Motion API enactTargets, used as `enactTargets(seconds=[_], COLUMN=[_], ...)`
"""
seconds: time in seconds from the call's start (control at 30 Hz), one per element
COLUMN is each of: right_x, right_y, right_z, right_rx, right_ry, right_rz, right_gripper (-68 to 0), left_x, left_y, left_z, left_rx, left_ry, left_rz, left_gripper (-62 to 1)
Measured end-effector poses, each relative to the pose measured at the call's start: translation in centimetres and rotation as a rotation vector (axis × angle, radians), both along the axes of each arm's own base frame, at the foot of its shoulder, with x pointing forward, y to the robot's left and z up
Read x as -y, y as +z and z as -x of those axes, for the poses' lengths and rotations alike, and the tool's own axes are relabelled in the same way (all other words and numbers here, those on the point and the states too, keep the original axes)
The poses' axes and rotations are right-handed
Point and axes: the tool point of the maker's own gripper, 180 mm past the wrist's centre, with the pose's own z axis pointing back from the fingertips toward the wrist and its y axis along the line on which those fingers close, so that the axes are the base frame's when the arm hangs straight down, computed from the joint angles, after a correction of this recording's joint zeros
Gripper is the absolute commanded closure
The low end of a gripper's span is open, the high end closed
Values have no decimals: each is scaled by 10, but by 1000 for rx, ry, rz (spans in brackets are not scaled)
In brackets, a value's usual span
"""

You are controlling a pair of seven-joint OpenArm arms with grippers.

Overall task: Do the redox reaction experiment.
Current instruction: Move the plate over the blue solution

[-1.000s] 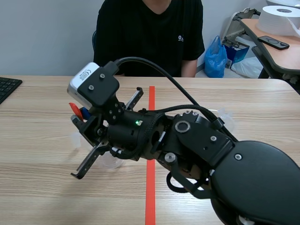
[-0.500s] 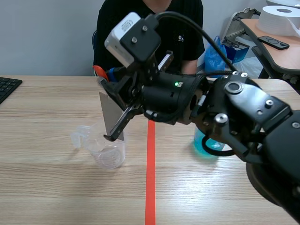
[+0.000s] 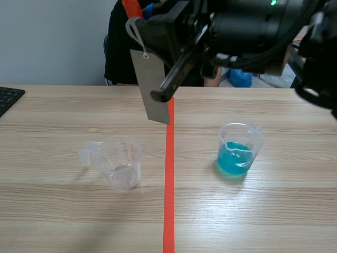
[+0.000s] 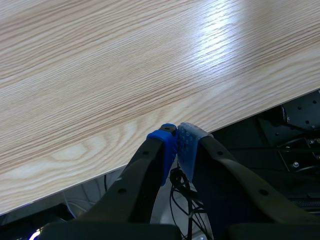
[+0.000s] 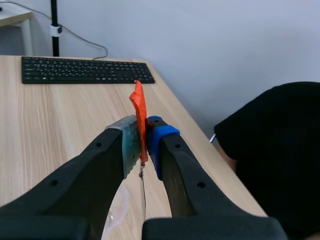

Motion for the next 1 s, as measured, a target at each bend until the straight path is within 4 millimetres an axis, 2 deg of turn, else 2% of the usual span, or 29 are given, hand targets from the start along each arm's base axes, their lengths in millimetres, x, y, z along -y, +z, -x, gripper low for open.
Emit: enactTargets(seconds=[0.1, 0.47, 0.67, 1.0], right_x=[16, 89, 113, 137], right_y=[8, 23, 31, -1], right_z=[0, -25, -30, -40], right_rx=[-9, -56, -53, -140], right_ry=[-8, -163, -208, -166], right_rz=[24, 105, 150, 173], right_gripper=[-13, -13, -13, -13], left_x=[0, 0, 0, 0], left_y=[0, 0, 0, 1], left_z=[0, 0, 0, 0], left_rx=[0, 0, 1, 4], left_ry=[0, 0, 0, 0], left_rz=[0, 0, 0, 1], left_gripper=[-36, -36, -36, -36])
